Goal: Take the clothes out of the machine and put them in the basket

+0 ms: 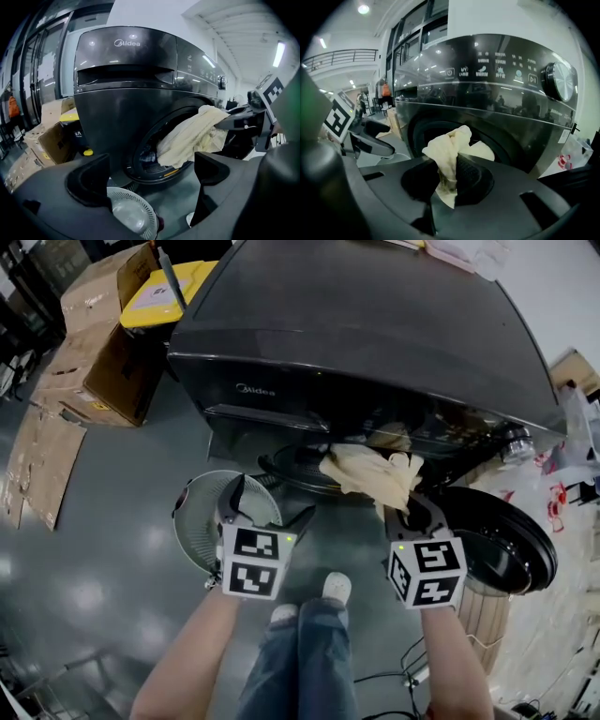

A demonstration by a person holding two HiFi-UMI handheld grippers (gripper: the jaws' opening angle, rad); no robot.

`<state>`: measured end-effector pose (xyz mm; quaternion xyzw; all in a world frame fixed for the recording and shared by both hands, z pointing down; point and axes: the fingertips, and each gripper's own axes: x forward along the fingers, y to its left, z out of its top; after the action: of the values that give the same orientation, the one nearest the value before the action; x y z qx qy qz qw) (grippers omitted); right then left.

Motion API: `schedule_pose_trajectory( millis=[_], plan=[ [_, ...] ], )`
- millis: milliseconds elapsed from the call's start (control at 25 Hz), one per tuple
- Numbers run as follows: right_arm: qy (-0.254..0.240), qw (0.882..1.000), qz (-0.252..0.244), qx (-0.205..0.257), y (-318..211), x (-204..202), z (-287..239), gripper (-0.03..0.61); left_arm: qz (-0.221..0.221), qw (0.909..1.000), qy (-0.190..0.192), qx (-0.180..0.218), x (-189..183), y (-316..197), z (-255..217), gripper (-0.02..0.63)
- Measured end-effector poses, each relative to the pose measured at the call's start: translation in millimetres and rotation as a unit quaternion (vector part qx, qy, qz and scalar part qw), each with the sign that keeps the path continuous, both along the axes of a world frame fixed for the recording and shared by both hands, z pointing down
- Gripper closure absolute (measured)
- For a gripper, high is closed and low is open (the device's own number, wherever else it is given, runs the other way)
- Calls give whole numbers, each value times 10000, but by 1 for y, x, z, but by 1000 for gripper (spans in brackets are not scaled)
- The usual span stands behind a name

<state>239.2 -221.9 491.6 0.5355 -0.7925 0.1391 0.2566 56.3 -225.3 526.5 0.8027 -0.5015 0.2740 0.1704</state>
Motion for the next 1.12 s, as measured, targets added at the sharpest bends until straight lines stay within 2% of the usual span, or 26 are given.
schedule_pose_trajectory(
  millis=[400, 600, 840, 1120],
  plan=[
    [-192, 9986, -416, 272, 26, -38, -49, 523, -35, 10000, 64, 49, -14, 8, -18, 51],
    [-275, 9977, -537, 309, 34, -49, -80, 523, -148, 9998, 107, -97, -20, 18, -27, 51],
    [-294, 9968, -683, 301, 52, -66, -127, 523, -291, 9993, 181, -118, -33, 35, -63, 51],
    [-220, 9939, -1006, 408, 68, -87, -181, 523, -412, 9989, 228, 80, -50, 41, -116, 51]
  ],
)
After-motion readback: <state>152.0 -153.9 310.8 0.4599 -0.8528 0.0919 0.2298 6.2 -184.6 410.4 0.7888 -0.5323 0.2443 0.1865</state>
